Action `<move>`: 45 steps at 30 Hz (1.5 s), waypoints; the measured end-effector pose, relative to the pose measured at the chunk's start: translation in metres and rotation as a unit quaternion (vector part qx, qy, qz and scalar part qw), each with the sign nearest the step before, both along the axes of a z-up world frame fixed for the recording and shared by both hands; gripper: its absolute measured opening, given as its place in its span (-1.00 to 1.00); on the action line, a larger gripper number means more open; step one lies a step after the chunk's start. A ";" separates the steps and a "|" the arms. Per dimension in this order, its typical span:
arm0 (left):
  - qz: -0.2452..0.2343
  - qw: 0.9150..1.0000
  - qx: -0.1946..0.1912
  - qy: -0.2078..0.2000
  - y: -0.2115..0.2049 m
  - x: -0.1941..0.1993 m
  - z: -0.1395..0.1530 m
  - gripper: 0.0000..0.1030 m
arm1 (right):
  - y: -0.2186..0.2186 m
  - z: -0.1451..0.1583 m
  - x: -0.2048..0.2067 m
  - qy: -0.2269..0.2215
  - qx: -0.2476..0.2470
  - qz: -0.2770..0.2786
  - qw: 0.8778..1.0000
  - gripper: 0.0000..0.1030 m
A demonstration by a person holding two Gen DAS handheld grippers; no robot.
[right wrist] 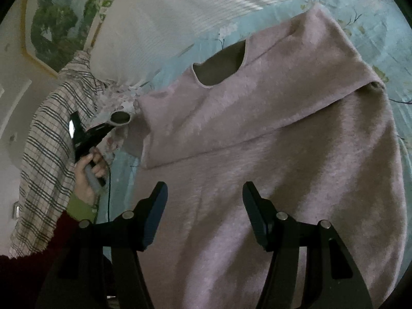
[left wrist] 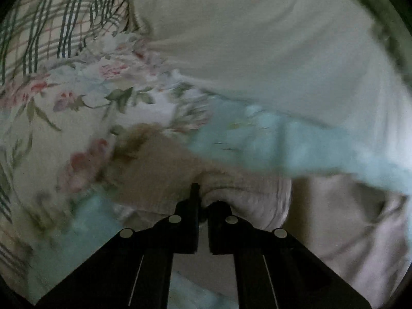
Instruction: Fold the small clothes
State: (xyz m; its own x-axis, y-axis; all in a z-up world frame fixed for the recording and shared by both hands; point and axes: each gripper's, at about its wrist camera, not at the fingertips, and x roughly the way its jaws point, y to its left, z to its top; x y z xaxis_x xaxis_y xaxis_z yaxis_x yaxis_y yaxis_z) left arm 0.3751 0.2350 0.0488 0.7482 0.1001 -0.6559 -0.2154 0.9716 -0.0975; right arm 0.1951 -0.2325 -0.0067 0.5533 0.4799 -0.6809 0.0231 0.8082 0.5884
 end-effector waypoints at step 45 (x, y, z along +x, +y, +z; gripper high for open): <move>0.073 0.990 -0.091 0.079 -0.069 -0.075 -0.091 0.24 | -0.001 -0.032 0.128 0.022 -0.014 0.003 1.000 -0.50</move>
